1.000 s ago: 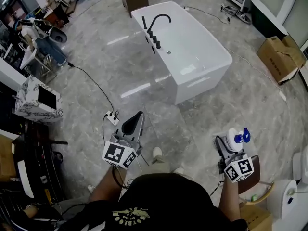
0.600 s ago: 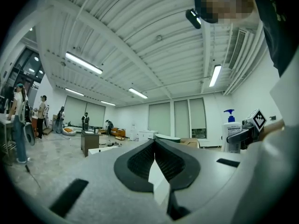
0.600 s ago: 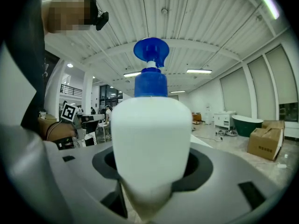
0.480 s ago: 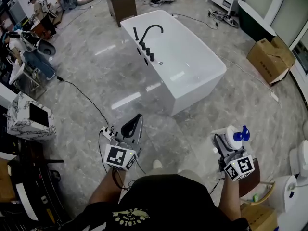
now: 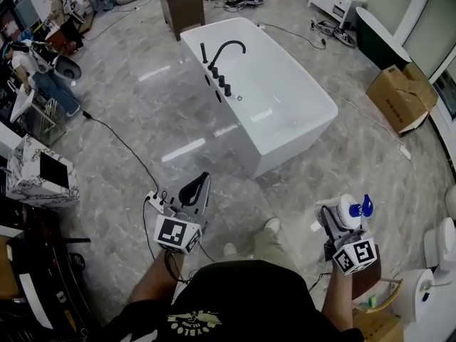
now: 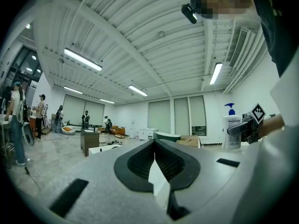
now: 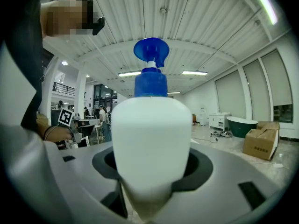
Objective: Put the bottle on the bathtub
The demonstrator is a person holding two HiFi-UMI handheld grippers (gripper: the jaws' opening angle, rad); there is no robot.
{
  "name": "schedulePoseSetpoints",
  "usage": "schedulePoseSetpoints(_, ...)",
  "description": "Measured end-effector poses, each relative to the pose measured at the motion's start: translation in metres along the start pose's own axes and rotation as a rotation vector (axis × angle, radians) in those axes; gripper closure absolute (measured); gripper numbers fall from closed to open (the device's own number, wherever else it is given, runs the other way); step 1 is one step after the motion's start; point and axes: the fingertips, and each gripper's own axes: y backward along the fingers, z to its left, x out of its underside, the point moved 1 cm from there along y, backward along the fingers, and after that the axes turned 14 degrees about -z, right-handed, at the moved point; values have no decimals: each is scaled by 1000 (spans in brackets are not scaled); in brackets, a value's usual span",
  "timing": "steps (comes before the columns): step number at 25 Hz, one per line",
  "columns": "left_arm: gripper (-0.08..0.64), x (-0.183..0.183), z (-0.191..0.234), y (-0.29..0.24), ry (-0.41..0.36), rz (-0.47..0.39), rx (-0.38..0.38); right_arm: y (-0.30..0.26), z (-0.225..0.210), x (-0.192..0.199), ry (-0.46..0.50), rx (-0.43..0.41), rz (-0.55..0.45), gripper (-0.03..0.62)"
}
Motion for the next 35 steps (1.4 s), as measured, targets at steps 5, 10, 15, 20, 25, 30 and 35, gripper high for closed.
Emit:
schedulePoseSetpoints(5, 549, 7, 8, -20, -28, 22, -20, -23, -22, 10, -38, -9, 3, 331)
schedulePoseSetpoints(10, 549, 9, 26, -44, -56, 36, -65, -61, -47, 16, -61, -51, -1, 331)
schedulePoseSetpoints(15, 549, 18, 34, -81, -61, 42, -109, -100, -76, 18, -67, -110, 5, 331)
schedulePoseSetpoints(20, 549, 21, 29, -121, -61, 28, -133, -132, -111, 17, -76, -150, 2, 331)
schedulePoseSetpoints(25, 549, 21, 33, -150, 7, 3, -219, -160, -151, 11, -72, -203, -3, 331)
schedulePoseSetpoints(30, 549, 22, 23, -169, 9, -5, -307, -180, -195, 13, -114, -245, -11, 331)
schedulePoseSetpoints(35, 549, 32, 18, -172, 17, 21, -368, -197, -212, 25, -154, -283, 1, 331)
